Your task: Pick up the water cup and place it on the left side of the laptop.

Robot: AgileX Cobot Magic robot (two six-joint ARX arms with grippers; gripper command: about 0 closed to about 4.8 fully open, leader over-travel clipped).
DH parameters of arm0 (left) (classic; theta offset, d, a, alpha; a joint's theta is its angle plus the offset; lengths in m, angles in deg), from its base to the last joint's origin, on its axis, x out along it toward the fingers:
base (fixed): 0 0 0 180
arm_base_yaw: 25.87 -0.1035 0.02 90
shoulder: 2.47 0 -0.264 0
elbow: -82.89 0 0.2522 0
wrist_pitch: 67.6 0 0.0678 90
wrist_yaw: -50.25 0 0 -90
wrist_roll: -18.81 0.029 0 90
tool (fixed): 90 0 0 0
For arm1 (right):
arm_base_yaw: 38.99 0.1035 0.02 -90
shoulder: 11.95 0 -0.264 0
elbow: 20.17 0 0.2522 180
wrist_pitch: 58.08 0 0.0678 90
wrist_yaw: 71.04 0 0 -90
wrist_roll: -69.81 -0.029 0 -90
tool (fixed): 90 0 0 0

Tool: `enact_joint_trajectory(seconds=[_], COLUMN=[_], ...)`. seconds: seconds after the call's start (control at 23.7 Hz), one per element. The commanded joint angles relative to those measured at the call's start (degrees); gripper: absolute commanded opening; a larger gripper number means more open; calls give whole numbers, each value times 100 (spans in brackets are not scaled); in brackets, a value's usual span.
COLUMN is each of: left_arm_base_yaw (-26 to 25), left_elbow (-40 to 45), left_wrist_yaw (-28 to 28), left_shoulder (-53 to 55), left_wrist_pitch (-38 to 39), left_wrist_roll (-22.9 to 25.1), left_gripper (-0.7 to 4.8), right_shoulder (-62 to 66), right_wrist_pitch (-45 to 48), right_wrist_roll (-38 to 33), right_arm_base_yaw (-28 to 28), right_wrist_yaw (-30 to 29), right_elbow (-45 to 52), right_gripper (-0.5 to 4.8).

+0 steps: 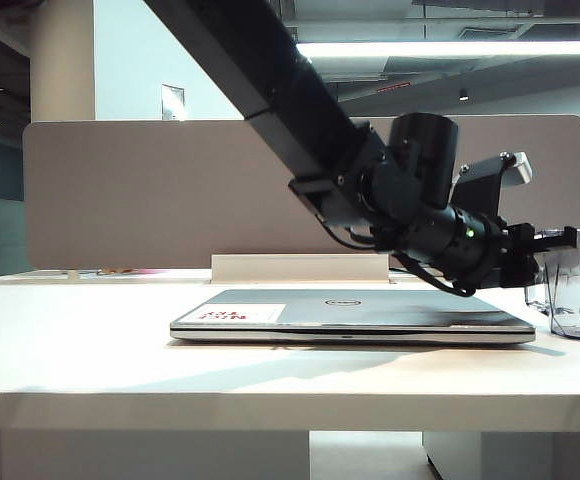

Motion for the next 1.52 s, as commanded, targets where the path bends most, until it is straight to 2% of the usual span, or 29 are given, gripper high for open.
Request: enact_joint_trajectory(seconds=[0.04, 0.46, 0.55, 0.63, 1.52], left_arm_base_yaw=[44, -11, -59, -94, -127], left_elbow=[-28, -35, -35, -35, -37], left_wrist_yaw=[-17, 66, 66, 70, -120], left_shoulder=[-164, -188, -186, -186, 74], left_wrist_pitch=[70, 439, 431, 435, -776], left_wrist_roll=[94, 107, 107, 107, 109], left_gripper=[57, 62, 129, 151, 152], right_shoulder=[-9, -9, -9, -9, -9], right_wrist_pitch=[76, 76, 76, 76, 22], right_wrist_roll=[11, 11, 11, 11, 13], right_arm_base_yaw=[-9, -9, -9, -9, -7], right_wrist_yaw=[-7, -7, -7, -7, -7], right_elbow=[15, 15, 15, 15, 15], right_gripper=[-6, -6, -6, -6, -6])
